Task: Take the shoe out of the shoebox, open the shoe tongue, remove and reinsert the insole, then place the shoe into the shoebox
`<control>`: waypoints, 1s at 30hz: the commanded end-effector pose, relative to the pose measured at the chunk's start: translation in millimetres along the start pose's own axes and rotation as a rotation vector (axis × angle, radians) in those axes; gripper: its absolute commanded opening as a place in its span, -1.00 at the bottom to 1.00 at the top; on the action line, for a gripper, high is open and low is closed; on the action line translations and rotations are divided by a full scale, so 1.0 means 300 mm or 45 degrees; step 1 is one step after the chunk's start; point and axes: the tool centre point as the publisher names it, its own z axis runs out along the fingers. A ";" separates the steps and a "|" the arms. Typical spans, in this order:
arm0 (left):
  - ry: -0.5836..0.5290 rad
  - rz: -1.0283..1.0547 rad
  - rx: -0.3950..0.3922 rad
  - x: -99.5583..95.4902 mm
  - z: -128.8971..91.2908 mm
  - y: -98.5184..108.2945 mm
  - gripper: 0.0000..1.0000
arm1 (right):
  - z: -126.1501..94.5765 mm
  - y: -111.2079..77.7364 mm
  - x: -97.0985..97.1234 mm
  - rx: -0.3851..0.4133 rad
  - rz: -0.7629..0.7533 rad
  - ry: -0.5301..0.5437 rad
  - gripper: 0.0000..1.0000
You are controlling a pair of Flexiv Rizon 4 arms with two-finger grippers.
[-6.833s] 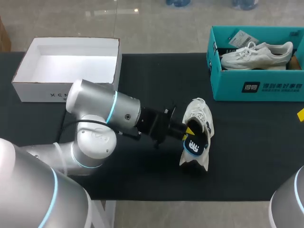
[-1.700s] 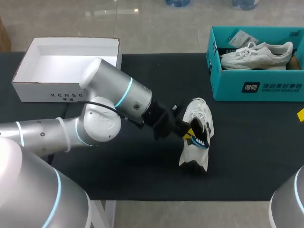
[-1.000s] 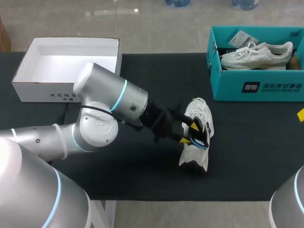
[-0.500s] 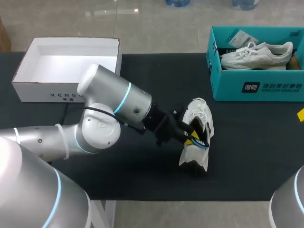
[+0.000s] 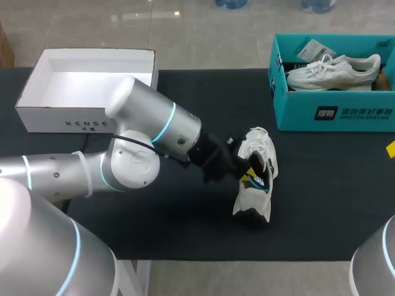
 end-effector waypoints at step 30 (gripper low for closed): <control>0.151 0.046 -0.021 -0.082 -0.123 -0.051 1.00 | 0.002 -0.031 0.004 -0.096 0.001 -0.006 1.00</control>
